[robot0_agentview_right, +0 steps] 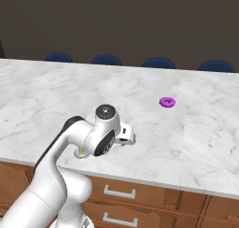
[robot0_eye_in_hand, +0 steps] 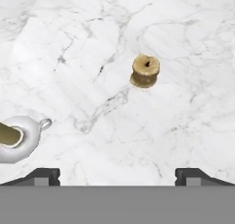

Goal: Pick the candle and candle from the dining table and place them in the open cabinet. Close the cabinet after placing the objects.

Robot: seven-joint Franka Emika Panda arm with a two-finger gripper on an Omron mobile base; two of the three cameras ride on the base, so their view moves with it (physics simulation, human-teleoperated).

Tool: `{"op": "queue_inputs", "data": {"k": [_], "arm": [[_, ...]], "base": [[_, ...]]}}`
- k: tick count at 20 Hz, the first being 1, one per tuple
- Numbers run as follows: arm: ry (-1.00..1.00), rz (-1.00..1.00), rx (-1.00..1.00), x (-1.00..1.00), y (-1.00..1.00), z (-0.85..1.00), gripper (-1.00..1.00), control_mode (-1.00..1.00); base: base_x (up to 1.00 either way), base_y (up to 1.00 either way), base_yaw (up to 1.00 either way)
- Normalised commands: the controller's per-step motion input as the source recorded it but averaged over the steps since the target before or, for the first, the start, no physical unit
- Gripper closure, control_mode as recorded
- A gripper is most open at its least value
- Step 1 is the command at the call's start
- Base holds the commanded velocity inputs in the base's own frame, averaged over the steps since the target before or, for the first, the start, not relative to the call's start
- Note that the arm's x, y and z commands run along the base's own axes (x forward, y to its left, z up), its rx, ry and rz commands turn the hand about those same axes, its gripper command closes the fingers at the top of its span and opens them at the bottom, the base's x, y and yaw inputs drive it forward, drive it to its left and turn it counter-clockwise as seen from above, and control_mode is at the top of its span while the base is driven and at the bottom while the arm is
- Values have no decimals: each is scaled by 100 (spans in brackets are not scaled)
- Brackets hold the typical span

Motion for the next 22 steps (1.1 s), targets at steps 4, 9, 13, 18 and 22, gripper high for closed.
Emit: {"op": "queue_inputs", "data": {"k": [4, 9, 13, 18, 22], "arm": [[0, 0, -1, 18, 0, -22, -100, -100], [0, 0, -1, 21, -2, -23, -100, -100], [0, 2, 0, 15, -11, -24, -100, -100], [0, 1, 0, 27, -17, -18, -100, -100], [0, 0, 0, 36, -13, -8, -100, -100]], "base": [[0, 0, 0], [0, 0, 0], [0, 0, 0], [0, 0, 0], [0, 0, 0]]}}
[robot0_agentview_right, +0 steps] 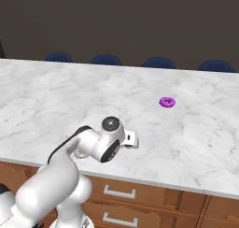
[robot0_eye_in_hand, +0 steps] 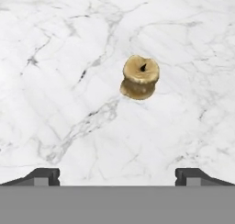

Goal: Pick the candle and candle from the dining table and place them in the open cabinet. Close the cabinet after placing the objects.

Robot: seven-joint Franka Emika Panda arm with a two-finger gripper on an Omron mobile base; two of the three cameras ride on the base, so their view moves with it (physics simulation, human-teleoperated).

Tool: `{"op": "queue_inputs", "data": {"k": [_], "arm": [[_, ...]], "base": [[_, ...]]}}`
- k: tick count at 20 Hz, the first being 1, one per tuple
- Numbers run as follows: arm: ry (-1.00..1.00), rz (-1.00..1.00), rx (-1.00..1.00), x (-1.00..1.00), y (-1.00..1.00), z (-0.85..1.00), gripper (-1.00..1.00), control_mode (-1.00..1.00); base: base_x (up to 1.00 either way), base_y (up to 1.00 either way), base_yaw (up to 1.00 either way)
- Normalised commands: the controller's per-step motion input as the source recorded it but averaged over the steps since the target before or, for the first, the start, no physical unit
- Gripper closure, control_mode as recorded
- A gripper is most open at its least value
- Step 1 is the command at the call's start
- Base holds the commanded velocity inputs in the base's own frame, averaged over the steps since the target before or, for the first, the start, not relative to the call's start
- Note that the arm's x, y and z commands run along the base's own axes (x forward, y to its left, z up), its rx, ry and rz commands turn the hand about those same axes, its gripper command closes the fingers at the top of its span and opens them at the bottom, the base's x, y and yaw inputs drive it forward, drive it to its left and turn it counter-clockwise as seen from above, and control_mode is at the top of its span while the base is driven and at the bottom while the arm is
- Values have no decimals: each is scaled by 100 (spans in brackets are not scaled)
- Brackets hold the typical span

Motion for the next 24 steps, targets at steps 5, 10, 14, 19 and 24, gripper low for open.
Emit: {"op": "queue_inputs", "data": {"k": [5, 10, 14, 19, 24], "arm": [[0, 0, 0, 41, -7, -2, -100, -100], [0, 0, 0, 46, -9, -4, -100, -100], [0, 0, 0, 40, -11, -14, -100, -100], [0, 0, 0, 32, -11, -24, -100, -100], [0, 0, 0, 31, -9, -32, -100, -100]], "base": [[0, 0, 0], [0, 0, 0], [0, 0, 0], [0, 0, 0], [0, 0, 0]]}}
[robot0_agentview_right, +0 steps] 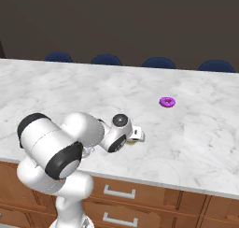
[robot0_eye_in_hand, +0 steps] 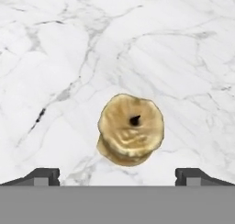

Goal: Pick the candle and candle from the dining table and place them in the open cabinet. Close the cabinet after placing the objects.

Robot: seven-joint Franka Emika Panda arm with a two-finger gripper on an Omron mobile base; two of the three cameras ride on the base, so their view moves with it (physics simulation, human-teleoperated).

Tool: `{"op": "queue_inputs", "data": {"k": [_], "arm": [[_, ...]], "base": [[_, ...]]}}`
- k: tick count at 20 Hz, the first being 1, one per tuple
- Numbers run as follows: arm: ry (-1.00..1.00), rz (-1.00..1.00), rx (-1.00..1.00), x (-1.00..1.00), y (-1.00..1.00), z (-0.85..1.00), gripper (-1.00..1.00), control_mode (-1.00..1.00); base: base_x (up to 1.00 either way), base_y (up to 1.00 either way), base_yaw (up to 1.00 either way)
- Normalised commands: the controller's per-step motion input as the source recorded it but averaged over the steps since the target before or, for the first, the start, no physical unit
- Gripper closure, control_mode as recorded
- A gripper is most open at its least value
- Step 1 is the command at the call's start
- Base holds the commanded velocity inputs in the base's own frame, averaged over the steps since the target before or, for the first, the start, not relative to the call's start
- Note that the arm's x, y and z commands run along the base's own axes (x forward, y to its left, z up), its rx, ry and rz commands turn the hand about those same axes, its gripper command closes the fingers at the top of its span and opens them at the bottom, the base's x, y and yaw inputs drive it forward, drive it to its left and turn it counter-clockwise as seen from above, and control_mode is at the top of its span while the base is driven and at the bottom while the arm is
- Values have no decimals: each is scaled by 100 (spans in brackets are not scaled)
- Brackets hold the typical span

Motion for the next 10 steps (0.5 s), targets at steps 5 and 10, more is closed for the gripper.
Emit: {"op": "queue_inputs", "data": {"k": [5, 10], "arm": [[0, 0, 0, 34, -11, -24, -100, -100], [0, 1, 0, 23, -13, -17, -100, -100]], "base": [[0, 0, 0], [0, 0, 0]]}}
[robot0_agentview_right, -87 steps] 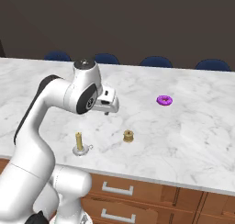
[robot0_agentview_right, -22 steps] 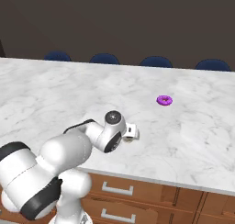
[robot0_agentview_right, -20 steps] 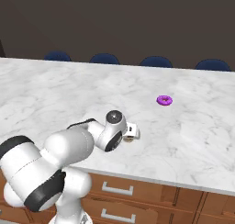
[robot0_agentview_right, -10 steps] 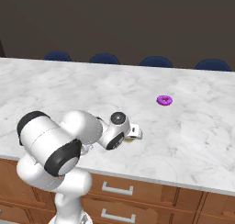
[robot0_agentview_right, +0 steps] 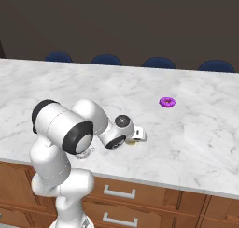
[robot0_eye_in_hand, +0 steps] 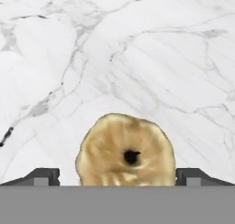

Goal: Pick the candle and candle from the dining table and place them in the open cabinet. Close the cabinet after placing the objects.

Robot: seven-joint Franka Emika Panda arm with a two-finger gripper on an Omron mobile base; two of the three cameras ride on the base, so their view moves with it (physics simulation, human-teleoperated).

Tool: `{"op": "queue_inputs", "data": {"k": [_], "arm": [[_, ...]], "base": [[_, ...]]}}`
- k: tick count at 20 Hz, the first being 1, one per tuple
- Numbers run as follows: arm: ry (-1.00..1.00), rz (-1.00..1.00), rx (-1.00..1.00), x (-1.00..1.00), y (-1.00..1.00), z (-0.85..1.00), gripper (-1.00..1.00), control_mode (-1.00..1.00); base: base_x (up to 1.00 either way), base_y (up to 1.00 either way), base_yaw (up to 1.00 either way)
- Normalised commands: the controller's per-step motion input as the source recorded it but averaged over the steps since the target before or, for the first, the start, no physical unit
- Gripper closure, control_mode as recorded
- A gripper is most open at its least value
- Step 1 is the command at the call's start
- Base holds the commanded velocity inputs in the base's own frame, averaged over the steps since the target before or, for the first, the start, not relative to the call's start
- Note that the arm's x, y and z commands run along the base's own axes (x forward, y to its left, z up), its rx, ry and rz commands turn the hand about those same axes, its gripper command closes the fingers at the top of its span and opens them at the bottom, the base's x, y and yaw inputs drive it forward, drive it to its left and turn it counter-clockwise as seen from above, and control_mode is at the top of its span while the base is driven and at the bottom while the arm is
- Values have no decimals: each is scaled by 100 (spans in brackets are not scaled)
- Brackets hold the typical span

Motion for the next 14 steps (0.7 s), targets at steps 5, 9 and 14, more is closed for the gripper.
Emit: {"op": "queue_inputs", "data": {"k": [5, 9, 14], "arm": [[0, 1, 0, 15, -12, -19, 100, -100], [0, 1, 0, 9, -12, -20, 100, -100], [0, 4, 0, 0, -10, -18, 100, -100]], "base": [[0, 0, 0], [0, 0, 0], [0, 0, 0]]}}
